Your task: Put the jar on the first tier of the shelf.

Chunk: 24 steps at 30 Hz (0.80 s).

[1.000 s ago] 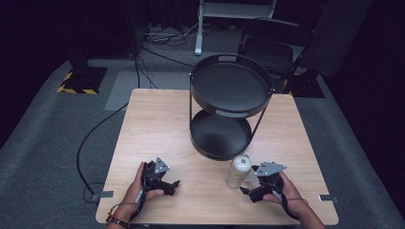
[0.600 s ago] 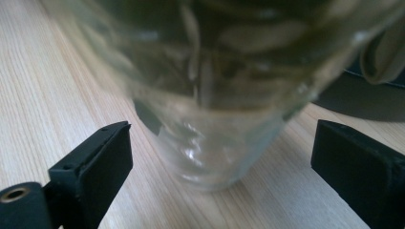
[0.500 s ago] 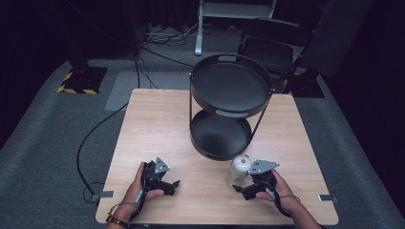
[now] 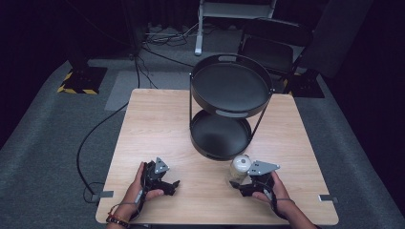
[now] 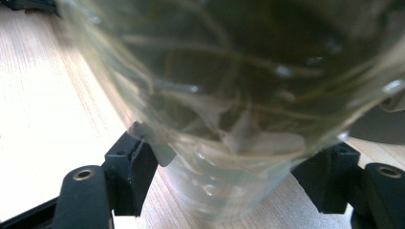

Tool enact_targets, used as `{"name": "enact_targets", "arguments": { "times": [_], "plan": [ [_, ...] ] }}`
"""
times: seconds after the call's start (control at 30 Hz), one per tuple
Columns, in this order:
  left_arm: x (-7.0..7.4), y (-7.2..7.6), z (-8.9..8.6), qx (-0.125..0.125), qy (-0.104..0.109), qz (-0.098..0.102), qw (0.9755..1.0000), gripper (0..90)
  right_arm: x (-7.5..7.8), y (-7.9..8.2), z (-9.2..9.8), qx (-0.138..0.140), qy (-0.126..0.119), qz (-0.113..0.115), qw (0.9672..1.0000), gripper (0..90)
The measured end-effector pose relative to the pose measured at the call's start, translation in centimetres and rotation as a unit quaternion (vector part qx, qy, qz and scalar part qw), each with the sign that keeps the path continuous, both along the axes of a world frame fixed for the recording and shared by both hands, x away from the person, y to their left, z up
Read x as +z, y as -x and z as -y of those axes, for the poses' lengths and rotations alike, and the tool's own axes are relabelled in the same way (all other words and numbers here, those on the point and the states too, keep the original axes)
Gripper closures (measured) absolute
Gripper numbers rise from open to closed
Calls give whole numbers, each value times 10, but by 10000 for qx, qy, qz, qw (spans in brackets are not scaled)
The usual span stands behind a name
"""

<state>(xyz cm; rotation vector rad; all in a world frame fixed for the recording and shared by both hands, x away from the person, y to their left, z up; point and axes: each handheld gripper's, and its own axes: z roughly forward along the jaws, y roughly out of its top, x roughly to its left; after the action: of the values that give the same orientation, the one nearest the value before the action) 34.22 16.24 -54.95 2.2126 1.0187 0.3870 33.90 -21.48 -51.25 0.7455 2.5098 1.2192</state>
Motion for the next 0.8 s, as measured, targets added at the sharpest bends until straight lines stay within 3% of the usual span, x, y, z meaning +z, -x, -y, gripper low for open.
{"name": "enact_targets", "arguments": {
  "times": [0.4, 0.6, 0.8],
  "plan": [
    [0, 0, 0, 4, -6, 1, 10000, 0, 1, 0, 0, 3, -36, 87, 10000, 299],
    [0, 0, 0, 5, -4, 2, 10000, 0, 12, -2, 4, -59, -166, 126, 9998, 299],
    [0, 0, 0, 4, -4, 2, 10000, 0, 25, -8, 5, -120, -136, 246, 9995, 299]
  ]
}}
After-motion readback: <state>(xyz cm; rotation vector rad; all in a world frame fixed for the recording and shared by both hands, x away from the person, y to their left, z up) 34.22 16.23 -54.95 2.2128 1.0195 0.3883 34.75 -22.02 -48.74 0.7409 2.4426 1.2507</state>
